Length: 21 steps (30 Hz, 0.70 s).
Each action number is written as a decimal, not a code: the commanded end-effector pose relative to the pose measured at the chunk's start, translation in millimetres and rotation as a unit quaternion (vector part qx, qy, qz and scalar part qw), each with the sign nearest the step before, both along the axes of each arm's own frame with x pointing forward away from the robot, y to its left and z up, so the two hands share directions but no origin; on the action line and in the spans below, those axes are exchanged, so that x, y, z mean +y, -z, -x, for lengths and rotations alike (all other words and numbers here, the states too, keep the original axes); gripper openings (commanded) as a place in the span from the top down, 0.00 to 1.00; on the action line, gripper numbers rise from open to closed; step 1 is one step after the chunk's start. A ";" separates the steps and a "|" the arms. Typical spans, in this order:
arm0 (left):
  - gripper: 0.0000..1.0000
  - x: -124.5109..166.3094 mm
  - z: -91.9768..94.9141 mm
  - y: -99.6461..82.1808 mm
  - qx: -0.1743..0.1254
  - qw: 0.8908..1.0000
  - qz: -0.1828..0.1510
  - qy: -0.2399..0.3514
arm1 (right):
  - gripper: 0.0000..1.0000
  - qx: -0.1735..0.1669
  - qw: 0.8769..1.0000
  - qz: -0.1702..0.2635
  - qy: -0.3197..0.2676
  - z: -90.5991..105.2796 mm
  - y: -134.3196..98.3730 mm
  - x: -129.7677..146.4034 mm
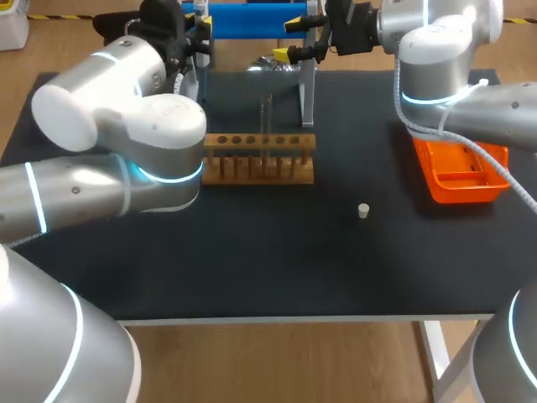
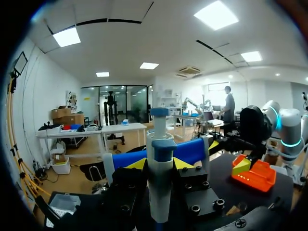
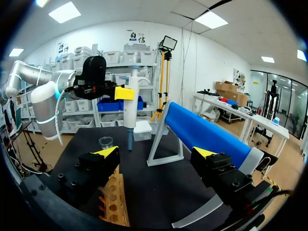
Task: Invert the test tube, pick up the pipette, mount the tip to pipette, aspirate from beaker and dispense into the tube, eject the tip, return the pipette, and cap with the stopper.
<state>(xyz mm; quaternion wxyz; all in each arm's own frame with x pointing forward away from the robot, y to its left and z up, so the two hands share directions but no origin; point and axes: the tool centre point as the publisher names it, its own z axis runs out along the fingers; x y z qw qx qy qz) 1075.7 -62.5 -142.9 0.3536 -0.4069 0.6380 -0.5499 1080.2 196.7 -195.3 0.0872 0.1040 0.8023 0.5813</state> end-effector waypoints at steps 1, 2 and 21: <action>1.00 -8.3 -13.4 0.0 0.009 0.999 -0.006 -0.033 | 0.00 0.000 1.000 0.001 0.001 0.6 -0.7 -0.4; 1.00 -8.5 -15.1 0.7 0.009 0.999 -0.006 -0.034 | 0.00 0.000 1.000 0.001 0.001 0.6 -0.7 -0.4; 1.00 1.1 -40.3 18.3 0.043 0.997 -0.011 -0.064 | 0.00 0.000 1.000 0.001 0.001 0.6 -0.7 -0.4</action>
